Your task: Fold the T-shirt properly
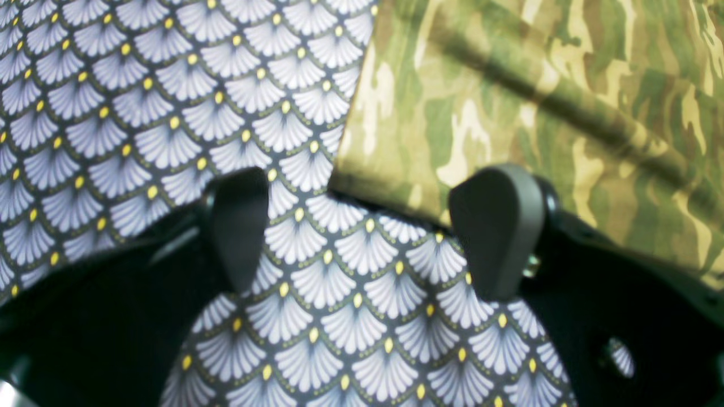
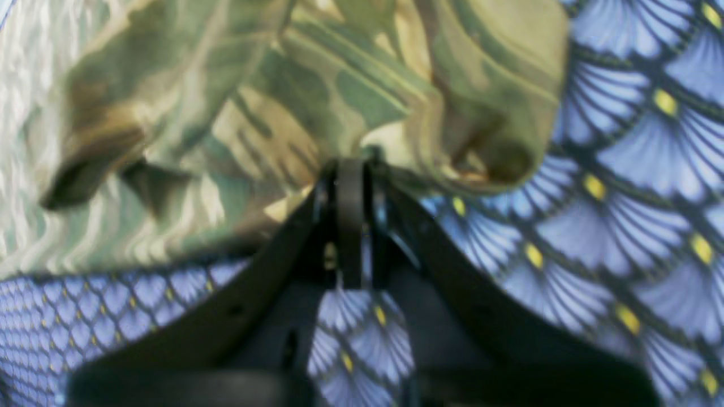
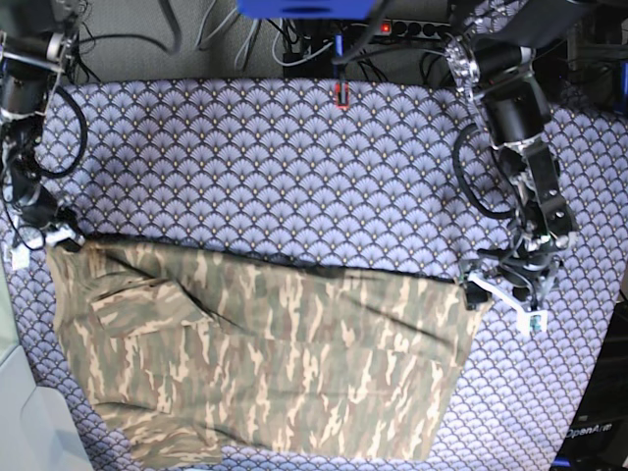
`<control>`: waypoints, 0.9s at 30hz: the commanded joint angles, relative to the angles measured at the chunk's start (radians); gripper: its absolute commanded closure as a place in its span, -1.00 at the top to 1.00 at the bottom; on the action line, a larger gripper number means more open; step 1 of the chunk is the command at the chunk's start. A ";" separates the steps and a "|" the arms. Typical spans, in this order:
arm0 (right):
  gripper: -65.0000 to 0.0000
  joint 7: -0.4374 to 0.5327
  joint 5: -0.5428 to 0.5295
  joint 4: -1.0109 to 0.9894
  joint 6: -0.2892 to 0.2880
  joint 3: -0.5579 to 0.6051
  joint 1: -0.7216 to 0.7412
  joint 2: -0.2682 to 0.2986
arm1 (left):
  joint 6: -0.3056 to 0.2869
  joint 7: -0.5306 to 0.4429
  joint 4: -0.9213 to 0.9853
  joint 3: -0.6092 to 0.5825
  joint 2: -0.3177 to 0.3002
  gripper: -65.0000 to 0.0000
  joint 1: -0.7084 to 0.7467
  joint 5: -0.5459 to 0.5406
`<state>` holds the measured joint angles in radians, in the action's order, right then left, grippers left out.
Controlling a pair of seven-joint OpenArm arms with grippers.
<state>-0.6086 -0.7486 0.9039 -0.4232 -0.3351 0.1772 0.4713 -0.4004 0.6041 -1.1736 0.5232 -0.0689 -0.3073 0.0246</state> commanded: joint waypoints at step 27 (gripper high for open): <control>-0.96 0.016 -0.016 0.126 -0.004 -0.129 -0.114 0.020 | -0.004 -0.023 -0.018 -0.004 0.034 0.58 -0.026 -0.012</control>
<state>-0.6136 -0.7475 1.0138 -0.4221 -0.4572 0.0494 0.4660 -0.4038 0.6014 -1.1732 0.5217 -0.0246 -0.3099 0.0223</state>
